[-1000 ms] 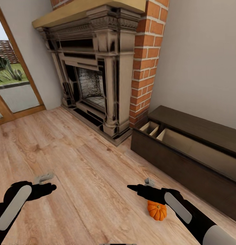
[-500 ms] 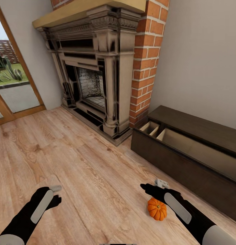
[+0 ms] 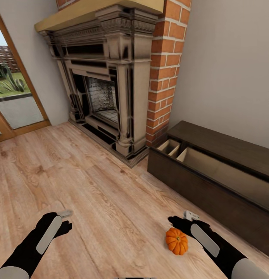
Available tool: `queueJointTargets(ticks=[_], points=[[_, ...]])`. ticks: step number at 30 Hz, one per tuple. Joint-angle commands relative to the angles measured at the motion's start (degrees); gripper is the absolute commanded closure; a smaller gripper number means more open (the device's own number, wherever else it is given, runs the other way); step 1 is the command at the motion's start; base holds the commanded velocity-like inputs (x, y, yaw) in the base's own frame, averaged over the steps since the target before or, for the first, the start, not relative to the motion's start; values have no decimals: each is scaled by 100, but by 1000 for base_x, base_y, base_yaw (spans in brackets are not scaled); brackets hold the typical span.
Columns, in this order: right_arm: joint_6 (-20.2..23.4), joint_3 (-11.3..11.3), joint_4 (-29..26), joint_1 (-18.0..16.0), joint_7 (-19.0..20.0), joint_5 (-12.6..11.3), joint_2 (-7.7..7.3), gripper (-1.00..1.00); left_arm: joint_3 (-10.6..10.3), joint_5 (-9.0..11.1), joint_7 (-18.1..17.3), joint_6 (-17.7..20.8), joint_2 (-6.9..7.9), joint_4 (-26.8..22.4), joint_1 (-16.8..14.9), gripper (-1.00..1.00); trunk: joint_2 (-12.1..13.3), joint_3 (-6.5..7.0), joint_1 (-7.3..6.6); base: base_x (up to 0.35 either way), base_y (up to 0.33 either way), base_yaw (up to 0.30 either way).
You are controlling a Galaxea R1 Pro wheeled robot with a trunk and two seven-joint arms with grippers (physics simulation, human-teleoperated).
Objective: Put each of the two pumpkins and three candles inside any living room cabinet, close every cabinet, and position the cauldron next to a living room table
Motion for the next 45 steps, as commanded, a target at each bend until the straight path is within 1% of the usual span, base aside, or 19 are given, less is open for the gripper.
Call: queueJointTargets(ticks=[1, 3, 7, 8, 10, 11, 14, 16, 19, 20, 22, 23, 25, 28, 31, 32, 36, 42, 45], points=[[2, 25, -6, -6, -110, -45, -6, -100, -19, 58, 59, 11, 7, -11, -3, -100, -2, -5, -1, 0, -287, 0], [7, 25, 1, -6, -366, -49, -6, -100, -19, 58, 58, 16, 7, -26, -3, -100, -2, -5, -1, 0, -187, 0], [32, -7, 19, -6, -1076, -88, -8, -100, -19, 58, 54, 15, 7, -43, -3, -100, -2, -5, -1, 0, -54, 0], [29, -27, 21, -6, -1143, -92, -9, -100, -19, 58, 54, 14, 7, -44, -3, -100, -2, -5, -1, 0, -20, 0], [16, -190, 65, -6, -1342, -101, -18, -100, -19, 58, 54, 12, 7, -46, -3, -100, -2, -5, -1, 0, -10, 0], [10, -333, 130, -6, -1398, -102, -20, -100, -19, 56, 53, 12, 7, -46, -3, -100, -2, -5, -1, 0, -5, 0], [-2, -635, 221, -6, -1404, -100, -30, -100, -19, 51, 57, 12, 11, -46, -3, -100, -2, -5, -1, 18, 29, 0], [-6, -734, 246, -6, -1388, -99, -26, -100, -19, 50, 57, 16, 18, -47, -3, -100, -2, -5, -1, 109, 162, 0], [25, -800, 297, -6, -1329, -112, -24, -100, -17, 49, 56, 15, 20, -47, -3, -100, -2, -5, -1, 90, 104, 0], [43, -815, 332, -6, -1213, -133, -24, -100, -18, 49, 54, 14, 18, -47, -3, -100, -2, -5, -1, 36, 40, 0], [87, -876, 593, -6, -713, -272, -19, -100, -16, 49, 53, 12, 17, -51, -3, -100, -2, -5, -1, 19, 21, 0], [103, -896, 713, -6, -540, -325, -18, -100, -16, 49, 53, 12, 16, -54, -3, -100, -2, -5, -1, 12, 13, 0], [203, -951, 1361, -6, 160, -492, -16, -100, -12, 54, 53, 14, 13, -84, -3, -100, -2, -5, -1, 6, 7, 0], [307, -977, 2555, -6, 1024, -588, -10, -100, -11, 57, 52, 17, 10, -108, -3, -100, -2, -5, -1, 24, 2, 0], [336, -983, 3089, -6, 1628, -618, -13, -100, -15, 57, 52, 18, 14, -119, -3, -100, -2, -5, -1, 104, -26, 0], [342, -984, 3167, -6, 1744, -623, -14, -100, -15, 57, 52, 18, 13, -118, -3, -100, -2, -5, -1, 134, -98, 0], [339, -990, 3285, -6, 1920, -632, -15, -100, -13, 58, 52, 19, 13, -124, -3, -100, -2, -5, -1, 128, -93, 0], [293, -994, 3322, -6, 1961, -631, -17, -100, -13, 58, 52, 18, 8, -121, -3, -100, -2, -5, -1, 32, -16, 0], [271, -994, 3335, -6, 1964, -627, -23, -100, -13, 63, -21, 19, 20, -118, -3, -100, -2, -5, -1, 156, 23, 0]])
